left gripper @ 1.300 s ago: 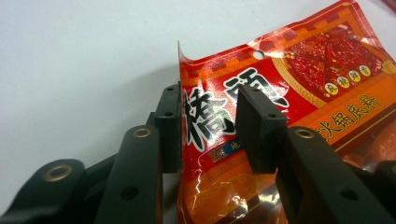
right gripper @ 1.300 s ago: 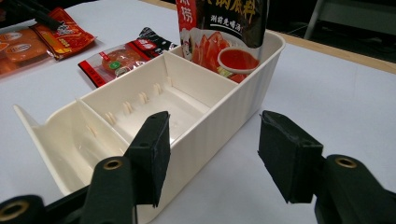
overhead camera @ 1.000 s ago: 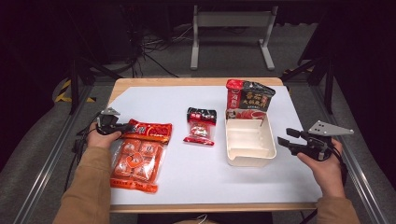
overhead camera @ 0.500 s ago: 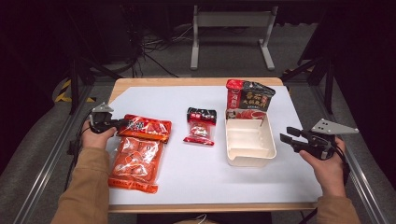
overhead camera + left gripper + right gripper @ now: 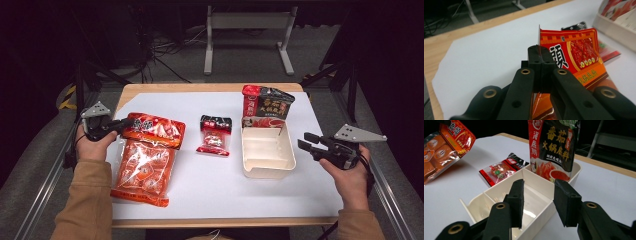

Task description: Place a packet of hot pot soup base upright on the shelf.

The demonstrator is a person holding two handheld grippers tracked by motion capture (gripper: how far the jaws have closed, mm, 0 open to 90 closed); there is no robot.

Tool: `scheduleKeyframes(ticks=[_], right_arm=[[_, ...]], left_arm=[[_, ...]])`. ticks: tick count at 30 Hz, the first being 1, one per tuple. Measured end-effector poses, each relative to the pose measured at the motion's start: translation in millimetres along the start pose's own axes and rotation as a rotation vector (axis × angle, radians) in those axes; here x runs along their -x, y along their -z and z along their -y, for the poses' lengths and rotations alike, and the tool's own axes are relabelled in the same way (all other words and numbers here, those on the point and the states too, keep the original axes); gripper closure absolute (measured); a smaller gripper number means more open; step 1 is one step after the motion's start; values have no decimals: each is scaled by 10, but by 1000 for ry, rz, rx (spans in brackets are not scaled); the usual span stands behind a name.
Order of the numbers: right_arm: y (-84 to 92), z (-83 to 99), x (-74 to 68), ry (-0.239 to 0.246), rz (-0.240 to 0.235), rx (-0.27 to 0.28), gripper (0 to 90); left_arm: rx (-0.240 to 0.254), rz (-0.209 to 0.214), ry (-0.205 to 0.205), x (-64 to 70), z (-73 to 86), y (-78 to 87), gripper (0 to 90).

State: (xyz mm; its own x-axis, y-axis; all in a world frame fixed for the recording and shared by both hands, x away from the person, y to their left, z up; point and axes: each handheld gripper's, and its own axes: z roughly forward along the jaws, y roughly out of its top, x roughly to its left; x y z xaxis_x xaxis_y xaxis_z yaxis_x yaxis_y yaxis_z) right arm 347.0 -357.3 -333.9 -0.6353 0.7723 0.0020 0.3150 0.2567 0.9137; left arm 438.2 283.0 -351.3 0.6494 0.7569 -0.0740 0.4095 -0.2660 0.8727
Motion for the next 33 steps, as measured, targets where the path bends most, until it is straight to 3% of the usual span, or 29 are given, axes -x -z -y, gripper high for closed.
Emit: scheduleKeyframes(ticks=[12, 17, 28, 33], right_arm=[[13, -86, -83, 7, -22, 19, 633], [20, -103, -105, 10, -25, 25, 634], [33, -113, -118, 10, -31, 35, 637], [39, -128, -137, 17, -38, 43, 638]], left_arm=[[88, 43, -63, 296, -228, 325, 900], [147, 56, -115, 497, -347, 532, 900], [243, 92, -185, 736, -449, 785, 900], [260, 109, -212, 808, -479, 856, 900]])
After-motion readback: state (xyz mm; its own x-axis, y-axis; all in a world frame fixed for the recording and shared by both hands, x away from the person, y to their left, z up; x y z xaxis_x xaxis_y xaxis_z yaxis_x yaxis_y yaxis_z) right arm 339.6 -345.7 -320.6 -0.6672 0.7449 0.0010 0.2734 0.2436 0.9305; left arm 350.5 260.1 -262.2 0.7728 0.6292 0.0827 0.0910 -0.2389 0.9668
